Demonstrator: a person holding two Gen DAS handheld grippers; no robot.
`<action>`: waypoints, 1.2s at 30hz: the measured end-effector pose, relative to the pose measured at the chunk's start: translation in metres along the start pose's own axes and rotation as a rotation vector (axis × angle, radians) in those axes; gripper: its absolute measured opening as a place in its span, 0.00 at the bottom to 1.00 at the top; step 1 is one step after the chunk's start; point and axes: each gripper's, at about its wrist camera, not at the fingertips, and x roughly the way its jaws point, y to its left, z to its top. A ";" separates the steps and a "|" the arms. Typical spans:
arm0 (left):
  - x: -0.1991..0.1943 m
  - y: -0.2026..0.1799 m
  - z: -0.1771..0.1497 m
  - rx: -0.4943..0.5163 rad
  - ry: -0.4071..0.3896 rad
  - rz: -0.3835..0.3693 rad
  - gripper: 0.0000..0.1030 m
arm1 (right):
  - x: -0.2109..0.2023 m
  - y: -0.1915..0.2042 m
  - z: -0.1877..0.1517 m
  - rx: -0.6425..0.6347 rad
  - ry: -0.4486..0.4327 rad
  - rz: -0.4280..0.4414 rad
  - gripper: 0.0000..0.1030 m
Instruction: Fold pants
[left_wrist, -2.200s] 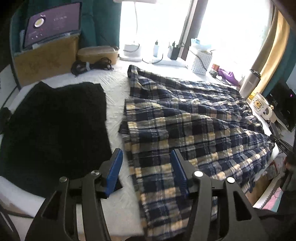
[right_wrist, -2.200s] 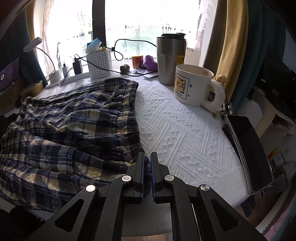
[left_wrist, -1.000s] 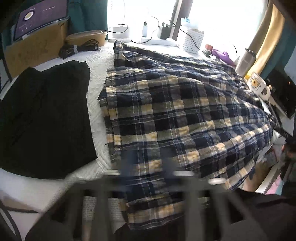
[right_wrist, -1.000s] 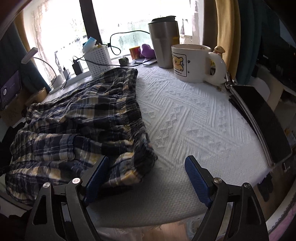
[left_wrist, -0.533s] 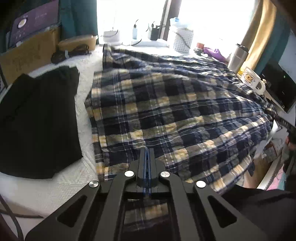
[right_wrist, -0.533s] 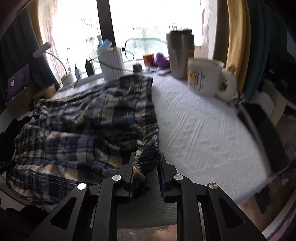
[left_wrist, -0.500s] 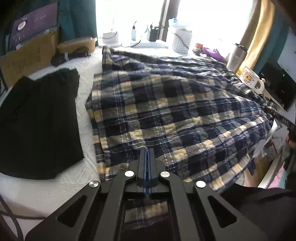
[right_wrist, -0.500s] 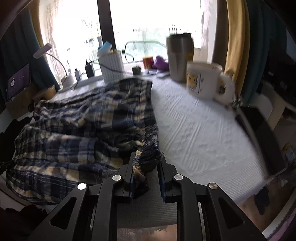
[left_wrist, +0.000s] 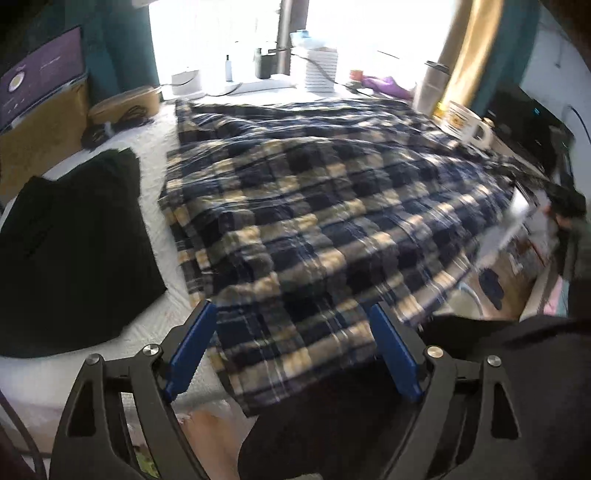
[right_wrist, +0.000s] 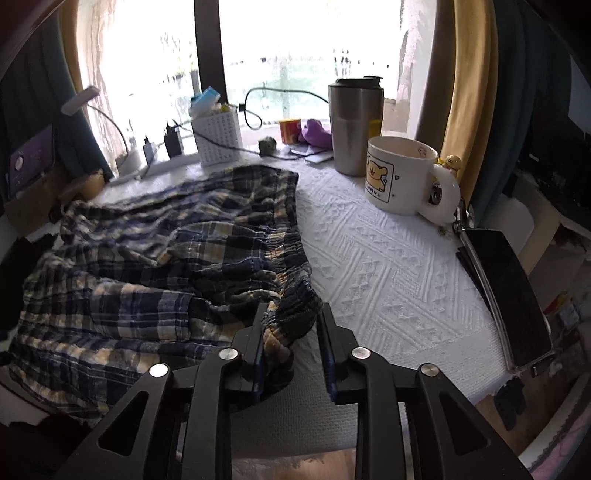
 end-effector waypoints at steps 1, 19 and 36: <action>0.000 -0.003 -0.003 0.024 0.006 -0.002 0.82 | -0.001 0.000 0.000 -0.001 -0.002 -0.005 0.49; 0.032 -0.038 -0.029 0.360 0.091 0.289 0.86 | -0.003 0.001 -0.009 -0.028 -0.006 -0.005 0.91; 0.025 -0.019 -0.006 0.247 -0.015 0.200 0.75 | -0.004 -0.016 -0.022 -0.146 -0.003 -0.161 0.91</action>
